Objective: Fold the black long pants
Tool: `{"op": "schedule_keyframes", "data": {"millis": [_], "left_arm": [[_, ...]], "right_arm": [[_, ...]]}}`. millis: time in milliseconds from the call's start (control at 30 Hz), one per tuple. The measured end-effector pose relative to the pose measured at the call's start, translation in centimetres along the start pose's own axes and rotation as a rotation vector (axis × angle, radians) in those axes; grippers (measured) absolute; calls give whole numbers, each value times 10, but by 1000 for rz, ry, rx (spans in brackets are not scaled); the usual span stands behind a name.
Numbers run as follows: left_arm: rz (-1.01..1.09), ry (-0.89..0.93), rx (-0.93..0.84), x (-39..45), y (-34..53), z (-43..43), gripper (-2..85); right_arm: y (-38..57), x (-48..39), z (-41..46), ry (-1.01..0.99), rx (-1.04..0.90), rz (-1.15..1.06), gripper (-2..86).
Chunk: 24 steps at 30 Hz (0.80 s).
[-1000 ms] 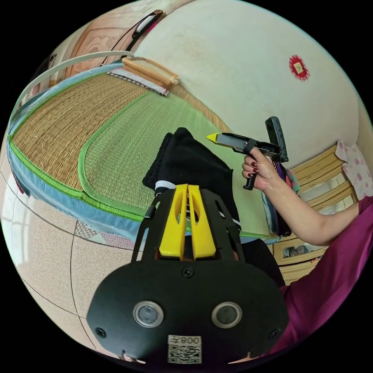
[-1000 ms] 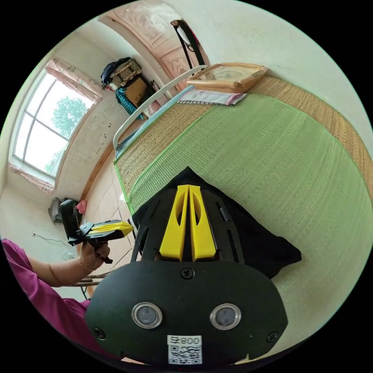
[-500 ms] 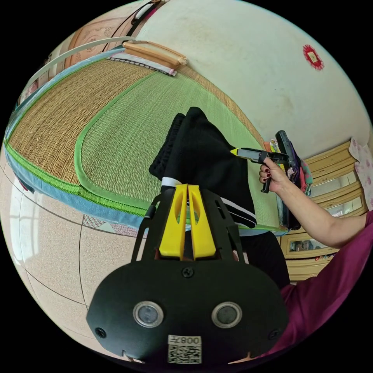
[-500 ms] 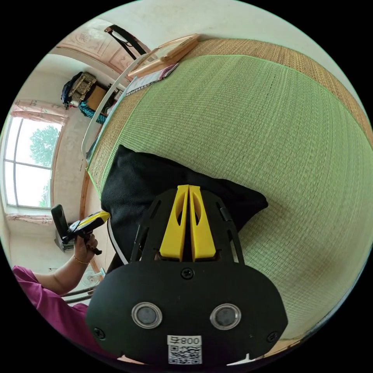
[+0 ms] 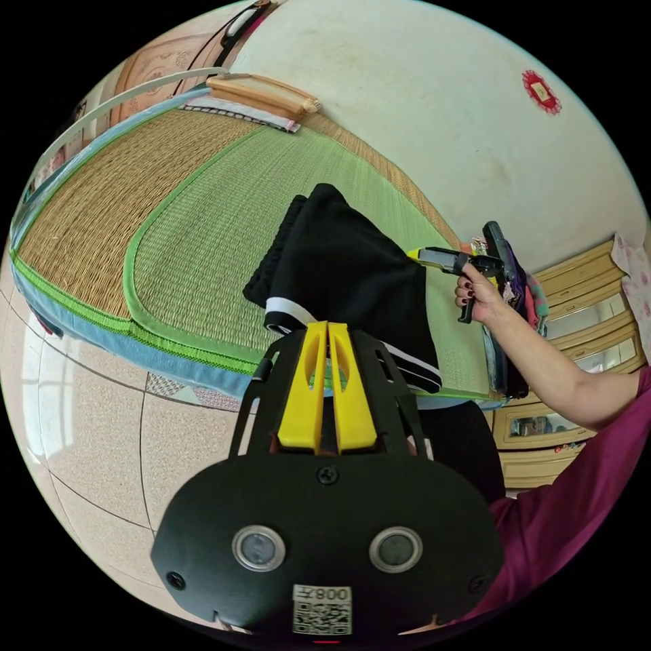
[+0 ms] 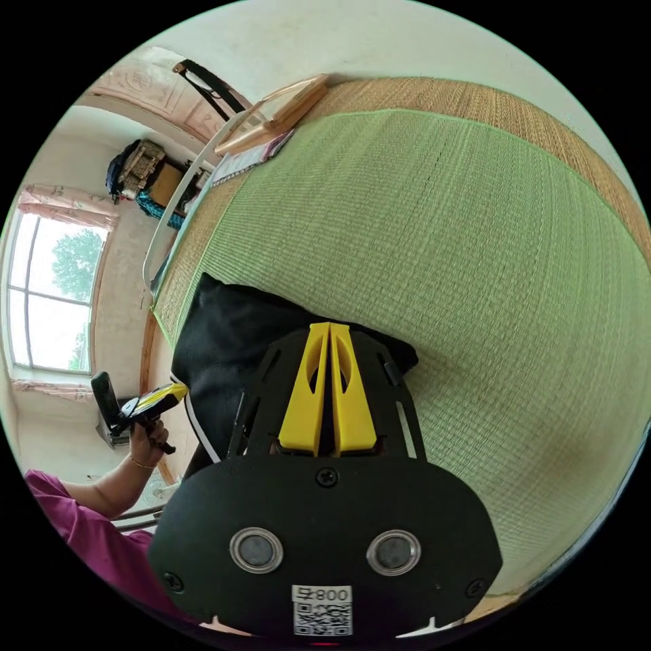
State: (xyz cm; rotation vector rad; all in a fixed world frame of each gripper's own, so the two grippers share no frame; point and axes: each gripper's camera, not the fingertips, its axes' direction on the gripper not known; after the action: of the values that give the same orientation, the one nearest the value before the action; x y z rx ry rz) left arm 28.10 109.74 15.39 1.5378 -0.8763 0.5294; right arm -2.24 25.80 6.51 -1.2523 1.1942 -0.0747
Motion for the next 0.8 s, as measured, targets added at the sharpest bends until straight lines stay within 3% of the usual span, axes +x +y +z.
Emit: {"op": "schedule_keyframes", "data": {"millis": [167, 300, 467, 667, 800], "left_arm": [[25, -14, -1, 20, 0, -2, 1], [1, -12, -19, 26, 0, 3, 1], [30, 25, 47, 44, -6, -12, 1], [34, -55, 44, 47, -26, -3, 0], [31, -81, -9, 37, -31, 17, 0]], "right_arm": [[30, 22, -11, -29, 83, 31, 0], [48, 51, 19, -37, 15, 124, 0], [83, 24, 12, -130, 125, 47, 0], [160, -22, 66, -205, -18, -54, 1], [195, -16, 108, -195, -83, 1, 1]]}}
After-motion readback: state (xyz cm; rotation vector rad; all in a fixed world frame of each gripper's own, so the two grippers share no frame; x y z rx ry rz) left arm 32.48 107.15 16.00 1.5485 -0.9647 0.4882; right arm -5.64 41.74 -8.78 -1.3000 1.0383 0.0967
